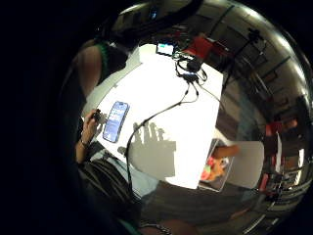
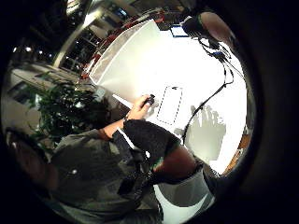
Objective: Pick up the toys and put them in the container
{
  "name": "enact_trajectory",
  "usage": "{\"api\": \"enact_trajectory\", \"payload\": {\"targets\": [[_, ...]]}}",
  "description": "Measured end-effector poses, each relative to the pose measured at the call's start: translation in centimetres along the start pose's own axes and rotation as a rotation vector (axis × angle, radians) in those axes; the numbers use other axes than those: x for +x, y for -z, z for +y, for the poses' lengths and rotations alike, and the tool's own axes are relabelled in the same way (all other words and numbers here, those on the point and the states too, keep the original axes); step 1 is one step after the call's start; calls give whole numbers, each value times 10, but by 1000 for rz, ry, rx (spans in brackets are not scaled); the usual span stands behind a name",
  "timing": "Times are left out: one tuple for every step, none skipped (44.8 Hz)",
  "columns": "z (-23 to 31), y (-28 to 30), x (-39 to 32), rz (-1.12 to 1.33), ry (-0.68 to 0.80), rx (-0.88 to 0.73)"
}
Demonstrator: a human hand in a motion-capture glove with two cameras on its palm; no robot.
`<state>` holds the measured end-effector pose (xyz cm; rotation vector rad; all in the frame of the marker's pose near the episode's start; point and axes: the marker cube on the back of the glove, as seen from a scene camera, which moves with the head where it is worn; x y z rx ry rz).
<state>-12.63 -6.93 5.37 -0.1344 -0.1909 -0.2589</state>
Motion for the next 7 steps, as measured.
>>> {"api": "enact_trajectory", "payload": {"targets": [[1, 0, 1, -2, 2, 5], [2, 0, 1, -2, 4, 8], [3, 0, 1, 1, 5, 9], [5, 0, 1, 6, 5, 8], [6, 0, 1, 11, 5, 7], [7, 0, 1, 17, 4, 7], [8, 0, 1, 20, 5, 7]]}}
